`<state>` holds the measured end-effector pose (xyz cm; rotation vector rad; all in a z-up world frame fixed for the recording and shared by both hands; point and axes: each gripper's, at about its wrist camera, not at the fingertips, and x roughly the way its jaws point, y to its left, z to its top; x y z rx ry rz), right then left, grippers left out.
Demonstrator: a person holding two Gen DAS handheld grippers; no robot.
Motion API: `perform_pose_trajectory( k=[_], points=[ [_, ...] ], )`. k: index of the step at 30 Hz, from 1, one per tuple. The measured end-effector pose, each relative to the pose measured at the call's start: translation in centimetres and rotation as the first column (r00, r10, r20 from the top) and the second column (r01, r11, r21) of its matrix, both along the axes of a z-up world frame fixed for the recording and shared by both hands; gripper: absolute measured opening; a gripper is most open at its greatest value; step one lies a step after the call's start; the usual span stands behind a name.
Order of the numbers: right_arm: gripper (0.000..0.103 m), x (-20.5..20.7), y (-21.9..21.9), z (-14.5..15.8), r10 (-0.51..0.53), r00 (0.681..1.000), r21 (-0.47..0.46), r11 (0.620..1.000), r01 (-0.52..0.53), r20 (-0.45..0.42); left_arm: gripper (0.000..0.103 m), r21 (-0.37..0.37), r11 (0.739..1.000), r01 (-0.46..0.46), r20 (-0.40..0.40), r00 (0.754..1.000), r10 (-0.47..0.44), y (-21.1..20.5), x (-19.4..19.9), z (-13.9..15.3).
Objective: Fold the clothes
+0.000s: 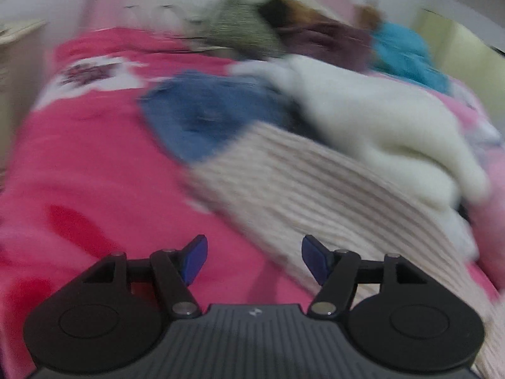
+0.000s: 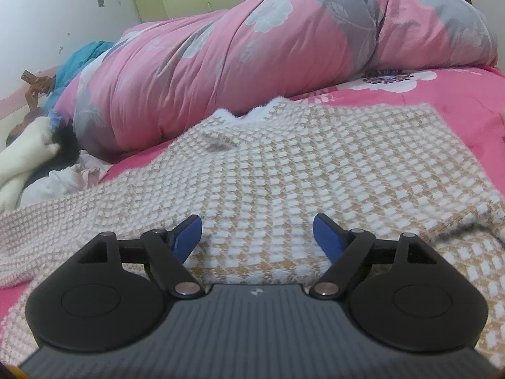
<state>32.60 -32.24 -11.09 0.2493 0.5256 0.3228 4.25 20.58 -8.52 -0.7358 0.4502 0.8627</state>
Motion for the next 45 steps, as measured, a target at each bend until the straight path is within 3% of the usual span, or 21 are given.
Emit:
perform_pose_trajectory(
  k=[1, 5, 10, 16, 18, 21, 25, 30, 33, 35, 37, 39, 41, 42, 45],
  points=[
    [0.078, 0.0, 0.0, 0.0, 0.001, 1.000, 0.001, 1.000, -0.001, 0.000, 0.064, -0.035, 0.999, -0.011, 0.026, 1.000, 0.012, 0.6, -0.5, -0.4],
    [0.079, 0.0, 0.0, 0.0, 0.001, 1.000, 0.004, 1.000, -0.001, 0.000, 0.064, -0.047, 0.998, -0.033, 0.078, 0.996, 0.037, 1.3, -0.1, -0.3],
    [0.079, 0.0, -0.1, -0.1, 0.003, 1.000, 0.008, 1.000, -0.003, 0.000, 0.040, 0.017, 0.995, -0.097, 0.069, 0.993, 0.095, 3.0, 1.1, -1.1],
    [0.080, 0.0, -0.1, -0.1, 0.004, 1.000, 0.011, 1.000, -0.004, 0.001, 0.016, 0.152, 0.986, -0.073, 0.008, 0.997, 0.073, 2.5, 2.7, -0.2],
    [0.080, 0.0, -0.1, -0.1, 0.005, 1.000, 0.013, 1.000, -0.005, 0.001, 0.013, 0.188, 0.980, -0.062, 0.013, 0.998, 0.060, 2.0, 2.7, 0.6],
    [0.080, 0.0, -0.3, -0.1, 0.007, 1.000, 0.020, 1.000, -0.007, 0.001, 0.011, 0.230, 0.972, -0.046, 0.046, 0.998, 0.036, 0.8, 2.4, 2.7],
    [0.080, 0.0, -0.5, -0.1, 0.007, 1.000, 0.031, 0.999, -0.007, -0.001, 0.010, 0.324, 0.946, 0.026, 0.115, 0.991, -0.067, -2.7, 3.3, 7.5],
    [0.080, 0.0, -1.0, -0.1, 0.007, 1.000, 0.065, 0.998, -0.007, -0.007, 0.010, 0.426, 0.886, 0.184, 0.180, 0.942, -0.282, -10.0, 8.2, 13.9],
    [0.080, 0.1, -1.5, -0.2, 0.011, 1.000, 0.097, 0.995, -0.010, -0.012, 0.010, 0.536, 0.796, 0.282, 0.203, 0.872, -0.445, -17.0, 12.6, 17.3],
    [0.080, 0.2, -1.7, -0.3, 0.014, 1.000, 0.113, 0.994, -0.013, -0.014, 0.009, 0.607, 0.717, 0.343, 0.200, 0.807, -0.555, -22.4, 15.7, 19.2],
    [0.080, 0.1, -1.8, -0.3, 0.016, 1.000, 0.122, 0.992, -0.015, -0.014, 0.010, 0.646, 0.645, 0.409, 0.195, 0.728, -0.657, -28.5, 18.1, 20.5],
    [0.080, 0.1, -1.9, -0.4, 0.018, 1.000, 0.131, 0.991, -0.016, -0.015, 0.013, 0.658, 0.554, 0.511, 0.164, 0.621, -0.767, -33.6, 19.4, 19.9],
    [0.080, 0.2, -2.0, -0.4, 0.021, 1.000, 0.141, 0.990, -0.018, -0.017, 0.028, 0.664, 0.447, 0.599, 0.130, 0.497, -0.858, -38.6, 20.7, 19.2],
    [0.080, 0.2, -2.1, -0.4, 0.022, 1.000, 0.149, 0.989, -0.019, -0.017, 0.044, 0.666, 0.389, 0.637, 0.112, 0.430, -0.896, -41.1, 21.3, 18.9],
    [0.081, 0.2, -2.5, -0.6, 0.027, 0.999, 0.182, 0.983, -0.023, -0.018, 0.049, 0.719, 0.285, 0.635, 0.039, 0.372, -0.928, -44.3, 19.6, 15.7]
  ],
)
